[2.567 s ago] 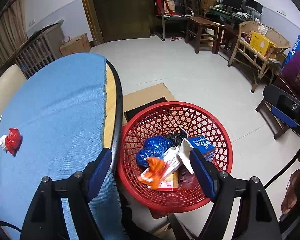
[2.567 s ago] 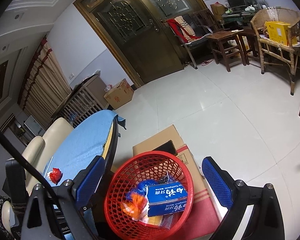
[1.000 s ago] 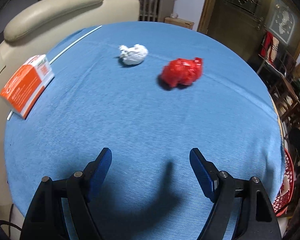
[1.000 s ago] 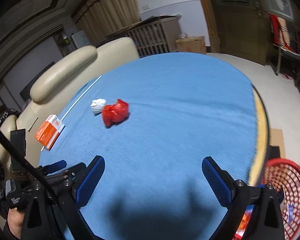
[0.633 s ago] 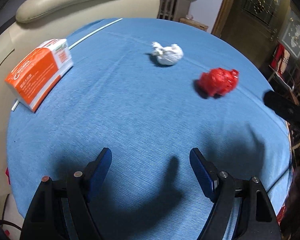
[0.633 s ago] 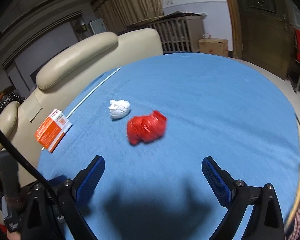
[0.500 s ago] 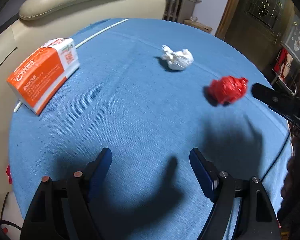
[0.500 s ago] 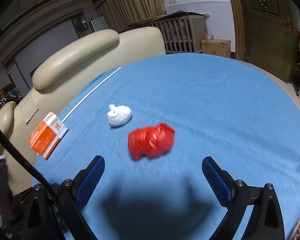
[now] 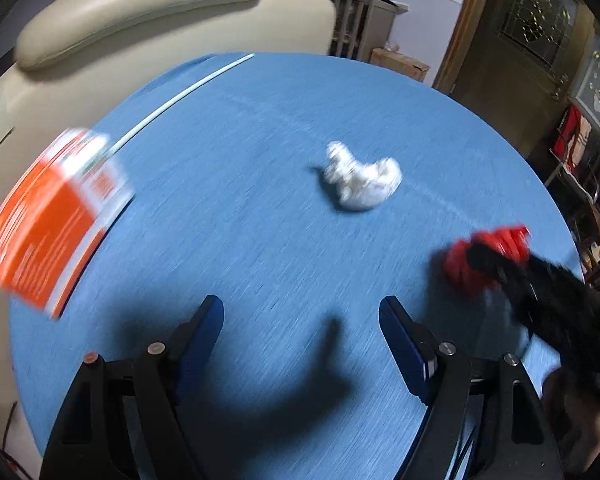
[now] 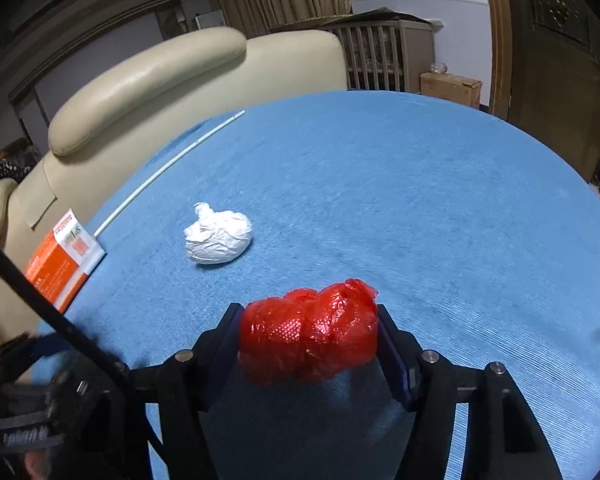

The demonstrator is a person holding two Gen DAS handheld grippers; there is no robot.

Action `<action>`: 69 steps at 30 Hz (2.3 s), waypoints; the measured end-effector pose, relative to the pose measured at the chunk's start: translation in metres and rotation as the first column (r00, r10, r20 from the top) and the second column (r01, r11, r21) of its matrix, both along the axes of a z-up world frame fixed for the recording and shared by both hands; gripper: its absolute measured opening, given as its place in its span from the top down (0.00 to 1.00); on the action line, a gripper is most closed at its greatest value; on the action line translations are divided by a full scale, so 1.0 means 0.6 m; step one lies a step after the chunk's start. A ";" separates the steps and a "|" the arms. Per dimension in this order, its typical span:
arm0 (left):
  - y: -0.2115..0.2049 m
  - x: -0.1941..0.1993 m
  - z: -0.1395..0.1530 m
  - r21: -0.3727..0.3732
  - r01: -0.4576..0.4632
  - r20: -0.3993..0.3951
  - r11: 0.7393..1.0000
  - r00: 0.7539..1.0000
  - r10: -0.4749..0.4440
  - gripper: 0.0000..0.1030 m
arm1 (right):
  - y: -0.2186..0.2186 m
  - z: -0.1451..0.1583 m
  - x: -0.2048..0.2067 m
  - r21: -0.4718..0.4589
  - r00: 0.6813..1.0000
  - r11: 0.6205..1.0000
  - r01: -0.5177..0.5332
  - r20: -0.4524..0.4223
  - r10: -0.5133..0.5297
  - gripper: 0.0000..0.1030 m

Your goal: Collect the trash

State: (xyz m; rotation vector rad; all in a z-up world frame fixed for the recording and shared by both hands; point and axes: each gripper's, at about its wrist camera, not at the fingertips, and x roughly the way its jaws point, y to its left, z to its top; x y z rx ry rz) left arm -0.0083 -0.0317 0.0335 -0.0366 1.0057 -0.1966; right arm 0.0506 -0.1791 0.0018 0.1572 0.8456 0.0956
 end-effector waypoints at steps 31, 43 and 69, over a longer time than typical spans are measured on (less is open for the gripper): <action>-0.084 -0.046 0.075 0.141 0.047 0.085 0.989 0.995 -0.060 0.61 | -0.059 0.079 -0.229 0.107 0.989 0.989 0.098 0.099 -0.109 0.36; -0.081 -0.171 0.107 0.117 0.056 0.142 0.992 0.987 -0.072 0.61 | -0.055 0.093 -0.341 0.120 0.981 0.983 0.135 0.124 -0.150 0.36; -0.080 -0.216 0.122 0.114 0.071 0.186 0.991 0.978 -0.092 0.61 | -0.067 0.109 -0.402 0.156 0.964 0.970 0.188 0.161 -0.213 0.36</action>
